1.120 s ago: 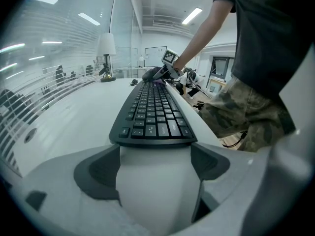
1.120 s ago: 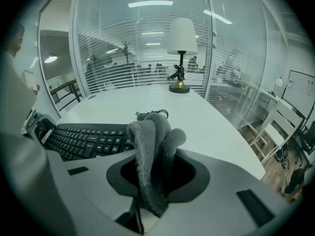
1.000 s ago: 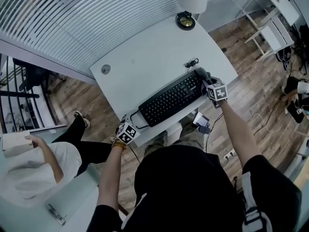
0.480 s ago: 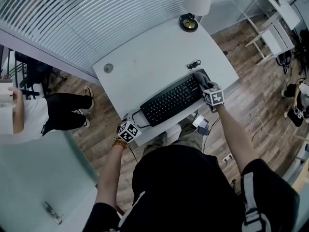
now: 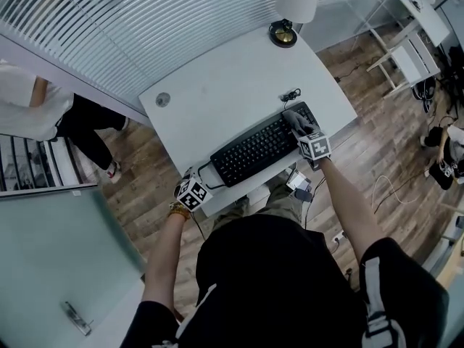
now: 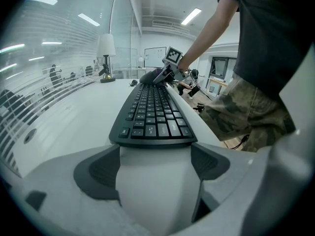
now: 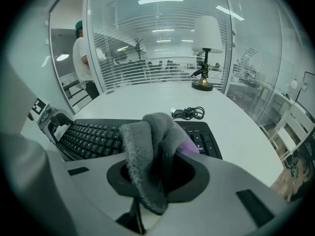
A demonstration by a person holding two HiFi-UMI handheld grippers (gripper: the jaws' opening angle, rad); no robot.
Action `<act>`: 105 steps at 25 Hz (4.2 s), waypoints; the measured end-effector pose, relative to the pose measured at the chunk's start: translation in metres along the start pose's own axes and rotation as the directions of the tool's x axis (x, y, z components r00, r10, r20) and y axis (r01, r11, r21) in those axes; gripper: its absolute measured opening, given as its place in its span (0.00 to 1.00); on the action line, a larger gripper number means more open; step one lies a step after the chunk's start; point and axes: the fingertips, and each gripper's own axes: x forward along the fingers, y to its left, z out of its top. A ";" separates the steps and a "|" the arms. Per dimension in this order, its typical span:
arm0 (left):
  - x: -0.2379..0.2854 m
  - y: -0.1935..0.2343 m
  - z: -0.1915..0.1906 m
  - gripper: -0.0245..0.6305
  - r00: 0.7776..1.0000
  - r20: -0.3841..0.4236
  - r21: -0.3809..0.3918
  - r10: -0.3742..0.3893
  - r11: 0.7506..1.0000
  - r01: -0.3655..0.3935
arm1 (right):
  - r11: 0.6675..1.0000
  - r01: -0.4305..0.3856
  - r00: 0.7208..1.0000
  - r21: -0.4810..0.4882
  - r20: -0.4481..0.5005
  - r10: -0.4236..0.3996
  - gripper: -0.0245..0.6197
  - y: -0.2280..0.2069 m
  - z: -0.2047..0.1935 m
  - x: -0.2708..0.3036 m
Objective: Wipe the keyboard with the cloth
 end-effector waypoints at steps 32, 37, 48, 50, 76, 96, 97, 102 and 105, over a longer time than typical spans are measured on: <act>0.001 -0.004 0.001 0.71 1.000 0.004 0.006 0.007 1.000 -0.007 | 0.987 -0.125 0.992 -0.103 0.003 0.126 0.17 0.114 -0.012 0.004; 0.000 -0.004 0.001 0.71 1.000 0.007 0.006 0.006 1.000 -0.006 | 0.983 -0.133 0.991 -0.124 -0.001 0.134 0.17 0.123 -0.011 0.003; 0.001 -0.003 0.003 0.71 1.000 0.007 0.006 0.006 1.000 -0.006 | 0.978 -0.155 0.988 -0.142 -0.001 0.156 0.17 0.138 -0.011 0.003; 0.000 -0.003 0.002 0.71 1.000 0.005 0.007 0.006 1.000 -0.006 | 0.972 -0.171 0.985 -0.160 -0.007 0.172 0.17 0.147 -0.011 0.004; 0.000 -0.002 0.002 0.71 1.000 0.008 0.006 0.007 1.000 -0.008 | 0.910 -0.314 0.948 -0.273 -0.036 0.316 0.17 0.247 -0.013 0.004; 0.000 -0.001 -0.001 0.71 1.000 0.003 0.004 0.009 1.000 -0.009 | 0.829 -0.417 0.905 -0.373 -0.086 0.416 0.17 0.314 -0.017 0.006; 0.000 0.000 -0.001 0.71 1.000 0.003 0.004 0.009 1.000 -0.009 | 0.828 -0.419 0.904 -0.373 -0.085 0.419 0.17 0.315 -0.016 0.006; 0.000 -0.001 0.001 0.71 1.000 0.011 0.008 0.004 1.000 -0.004 | 0.814 -0.456 0.885 -0.361 -0.092 0.456 0.17 0.318 -0.017 0.006; -0.001 0.000 0.000 0.71 1.000 0.005 0.005 0.005 1.000 -0.005 | 0.801 -0.505 0.857 -0.323 -0.077 0.509 0.17 0.315 -0.008 0.000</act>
